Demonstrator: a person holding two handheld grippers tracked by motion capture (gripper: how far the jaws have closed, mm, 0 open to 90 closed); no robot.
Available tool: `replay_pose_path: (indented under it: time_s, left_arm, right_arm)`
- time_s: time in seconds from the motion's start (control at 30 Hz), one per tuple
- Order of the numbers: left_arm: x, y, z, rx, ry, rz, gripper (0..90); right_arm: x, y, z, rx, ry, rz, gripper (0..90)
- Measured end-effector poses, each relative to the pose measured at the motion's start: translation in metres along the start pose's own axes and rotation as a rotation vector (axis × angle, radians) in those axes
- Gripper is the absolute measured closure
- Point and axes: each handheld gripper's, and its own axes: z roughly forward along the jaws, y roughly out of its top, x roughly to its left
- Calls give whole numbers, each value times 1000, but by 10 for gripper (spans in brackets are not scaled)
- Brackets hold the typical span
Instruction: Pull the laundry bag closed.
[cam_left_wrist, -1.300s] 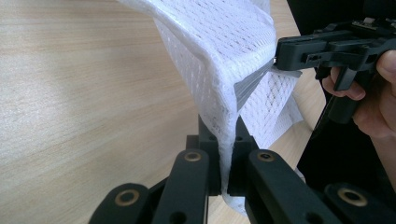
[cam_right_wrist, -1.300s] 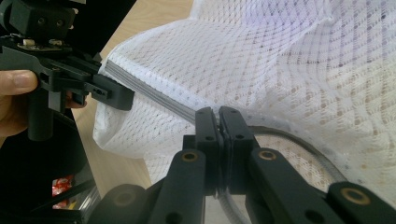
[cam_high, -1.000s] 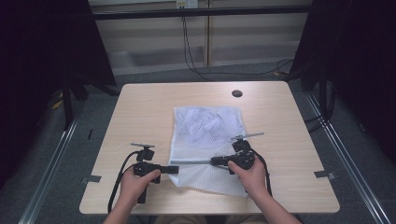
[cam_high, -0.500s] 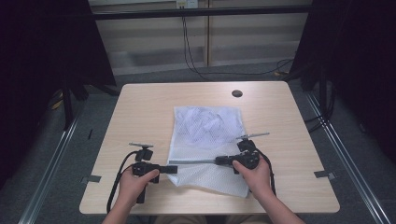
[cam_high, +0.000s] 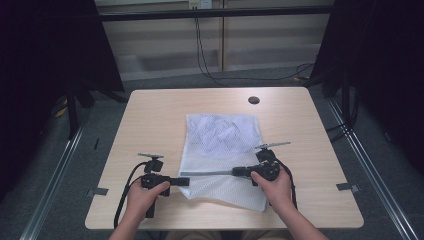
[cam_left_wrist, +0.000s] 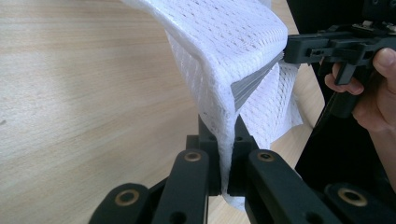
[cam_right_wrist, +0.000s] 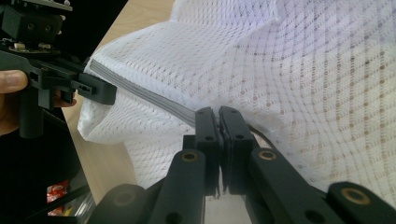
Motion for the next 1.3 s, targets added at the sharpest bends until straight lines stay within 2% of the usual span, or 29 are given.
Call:
replay_pose_path:
  time_s: [0.43, 0.6, 0.67, 0.83, 1.17, 1.23, 1.27, 1.3]
  left_arm:
    - [-1, 0, 0, 1, 1, -5, 886]
    - [1, 0, -1, 7, 5, 7, 886]
    - [0, 0, 0, 5, 0, -13, 886]
    - [1, 0, 0, 5, 6, 3, 886]
    - [1, 0, -1, 2, 12, -9, 886]
    - [2, 0, -1, 12, 12, 6, 886]
    - [1, 0, 0, 12, 8, -6, 886]
    - [1, 0, 0, 15, 9, -1, 886]
  right_arm:
    - [-3, -2, -4, -4, -4, 3, 868]
    - [-3, -3, -4, -6, -3, 4, 867]
    - [-3, -3, -5, -6, -4, 4, 868]
    - [-3, -3, -5, -7, -2, 4, 867]
    - [-5, -4, -8, -7, -11, 1, 868]
    - [-6, -5, -9, -9, -10, 3, 868]
    - [-6, -5, -10, -7, -10, 6, 867]
    - [-6, -5, -10, -8, -10, 3, 868]
